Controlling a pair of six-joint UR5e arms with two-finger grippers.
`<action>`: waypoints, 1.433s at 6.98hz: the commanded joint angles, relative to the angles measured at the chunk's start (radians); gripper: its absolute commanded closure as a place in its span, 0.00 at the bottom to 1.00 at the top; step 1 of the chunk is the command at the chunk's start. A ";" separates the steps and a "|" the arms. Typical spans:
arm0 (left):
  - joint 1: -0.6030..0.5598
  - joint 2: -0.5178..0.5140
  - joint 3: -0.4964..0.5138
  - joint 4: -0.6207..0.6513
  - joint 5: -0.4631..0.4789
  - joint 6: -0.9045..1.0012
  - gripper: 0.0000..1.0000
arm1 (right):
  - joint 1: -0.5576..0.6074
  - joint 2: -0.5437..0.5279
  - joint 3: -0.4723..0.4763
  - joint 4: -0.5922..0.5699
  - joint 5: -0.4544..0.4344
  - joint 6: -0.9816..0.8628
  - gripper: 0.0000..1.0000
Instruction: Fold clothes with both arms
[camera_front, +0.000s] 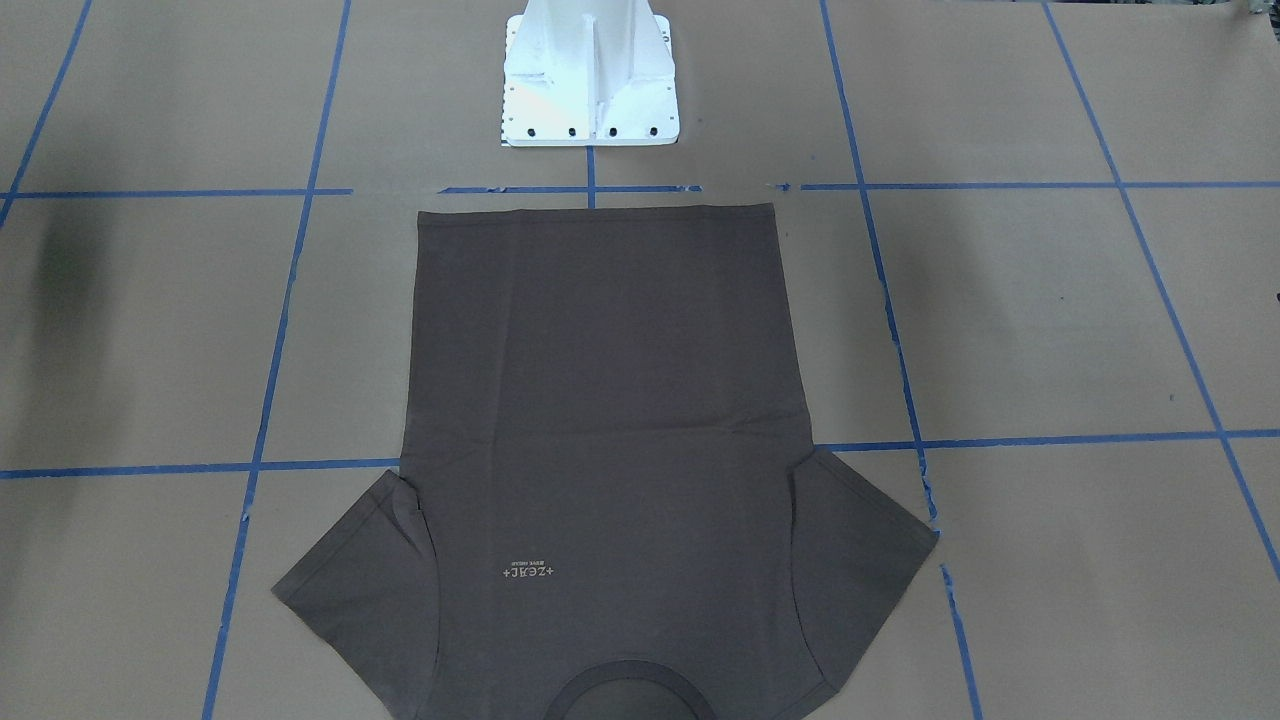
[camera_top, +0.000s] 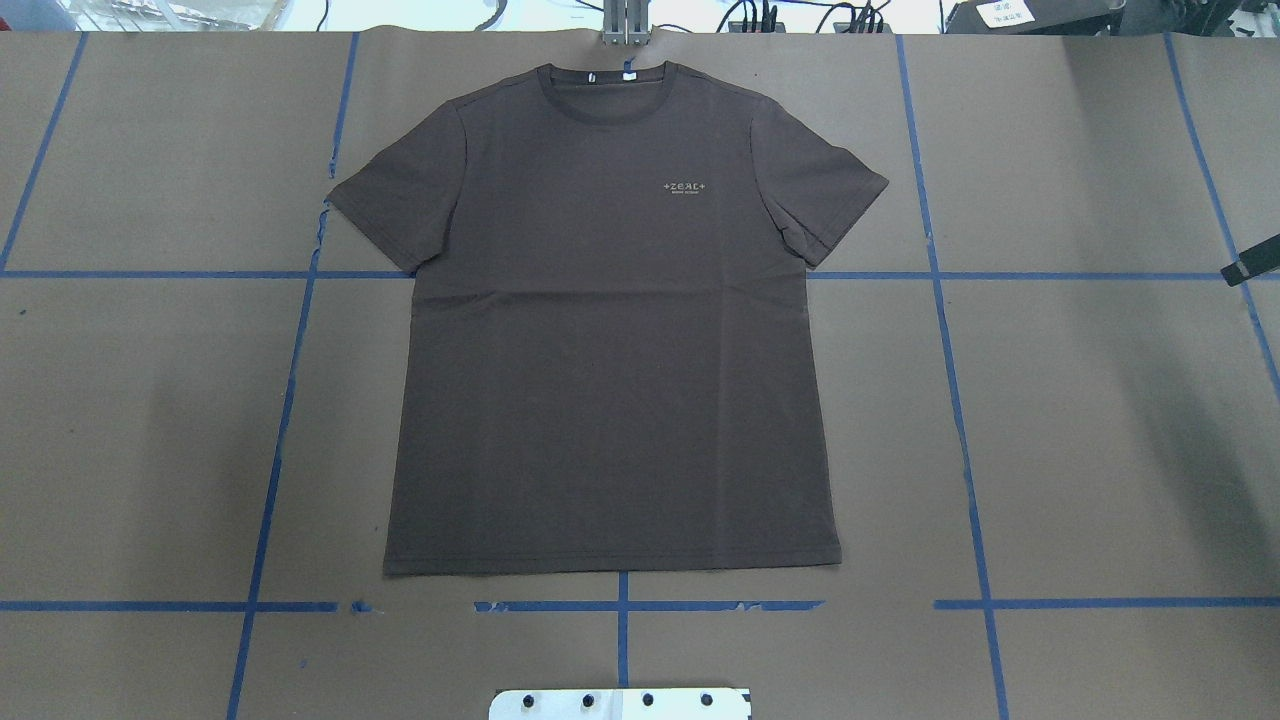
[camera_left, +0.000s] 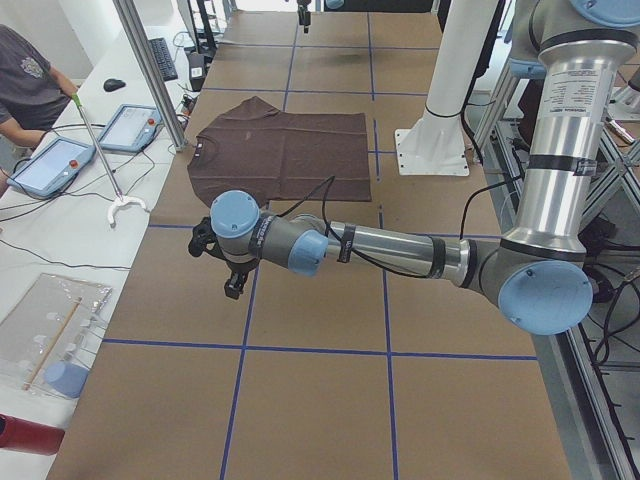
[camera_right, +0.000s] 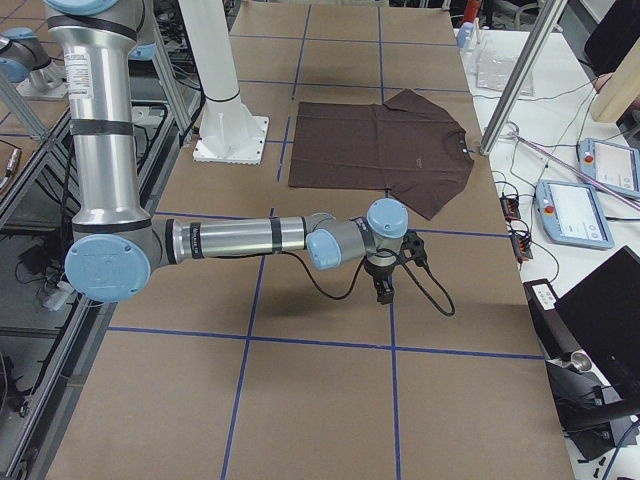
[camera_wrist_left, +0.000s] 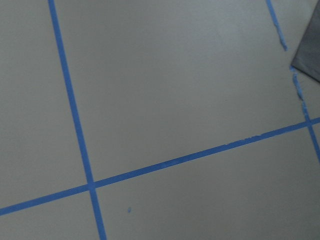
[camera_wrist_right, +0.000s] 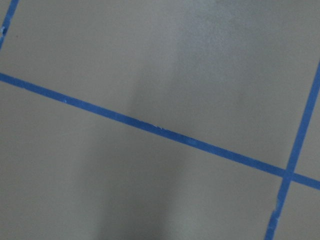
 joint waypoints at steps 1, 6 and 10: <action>0.010 0.002 0.002 -0.088 0.001 -0.026 0.00 | -0.132 0.206 -0.167 0.166 -0.041 0.402 0.01; 0.012 0.009 0.004 -0.095 0.001 -0.045 0.00 | -0.305 0.632 -0.517 0.210 -0.275 1.017 0.18; 0.012 0.009 0.013 -0.097 0.000 -0.045 0.00 | -0.349 0.661 -0.597 0.213 -0.314 1.121 0.28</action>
